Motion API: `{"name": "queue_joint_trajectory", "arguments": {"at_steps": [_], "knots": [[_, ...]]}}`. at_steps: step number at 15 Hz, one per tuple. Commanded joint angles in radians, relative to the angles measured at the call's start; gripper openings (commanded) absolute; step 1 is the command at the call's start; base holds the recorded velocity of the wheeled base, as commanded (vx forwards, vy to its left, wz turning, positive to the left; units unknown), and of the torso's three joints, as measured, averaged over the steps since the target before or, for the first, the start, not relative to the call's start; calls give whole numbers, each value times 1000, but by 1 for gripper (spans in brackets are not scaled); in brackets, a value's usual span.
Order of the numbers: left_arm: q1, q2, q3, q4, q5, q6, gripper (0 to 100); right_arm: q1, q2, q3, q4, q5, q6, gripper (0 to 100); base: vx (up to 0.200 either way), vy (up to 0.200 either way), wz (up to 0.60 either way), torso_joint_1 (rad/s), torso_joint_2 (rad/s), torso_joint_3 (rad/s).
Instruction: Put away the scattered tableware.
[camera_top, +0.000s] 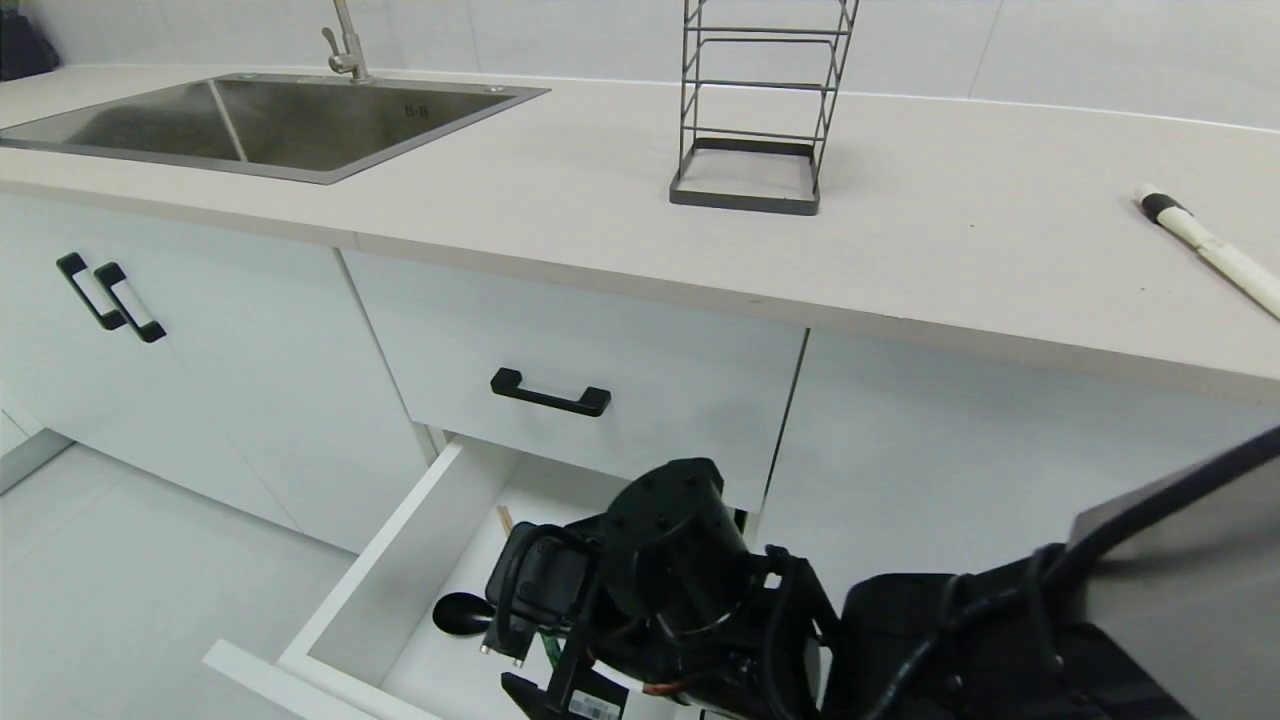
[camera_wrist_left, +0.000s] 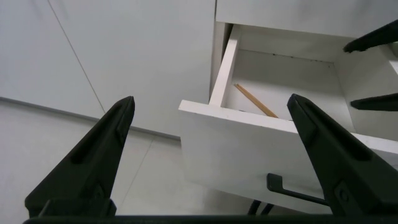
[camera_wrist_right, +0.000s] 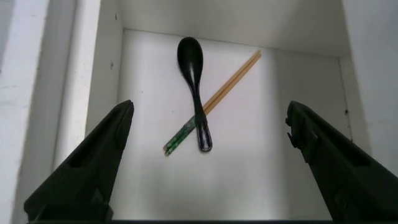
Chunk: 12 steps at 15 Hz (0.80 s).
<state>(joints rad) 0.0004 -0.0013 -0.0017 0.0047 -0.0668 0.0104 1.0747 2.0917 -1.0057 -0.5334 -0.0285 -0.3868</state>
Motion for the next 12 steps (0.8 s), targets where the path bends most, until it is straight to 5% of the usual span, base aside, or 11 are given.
{"name": "queue_joint_trajectory", "arguments": {"at_steps": [1, 5, 12], "knots": [[0, 1, 0, 0, -1, 0, 100, -4, -133, 162, -92, 1, -1, 100, 0, 0, 0, 0, 0, 0], [1, 1, 0, 0, -1, 0, 100, -29, -285, 377, -221, 4, 0, 100, 0, 0, 0, 0, 0, 0], [1, 1, 0, 0, -1, 0, 100, -65, -541, 618, -223, 38, 9, 100, 0, 0, 0, 0, 0, 0]]}}
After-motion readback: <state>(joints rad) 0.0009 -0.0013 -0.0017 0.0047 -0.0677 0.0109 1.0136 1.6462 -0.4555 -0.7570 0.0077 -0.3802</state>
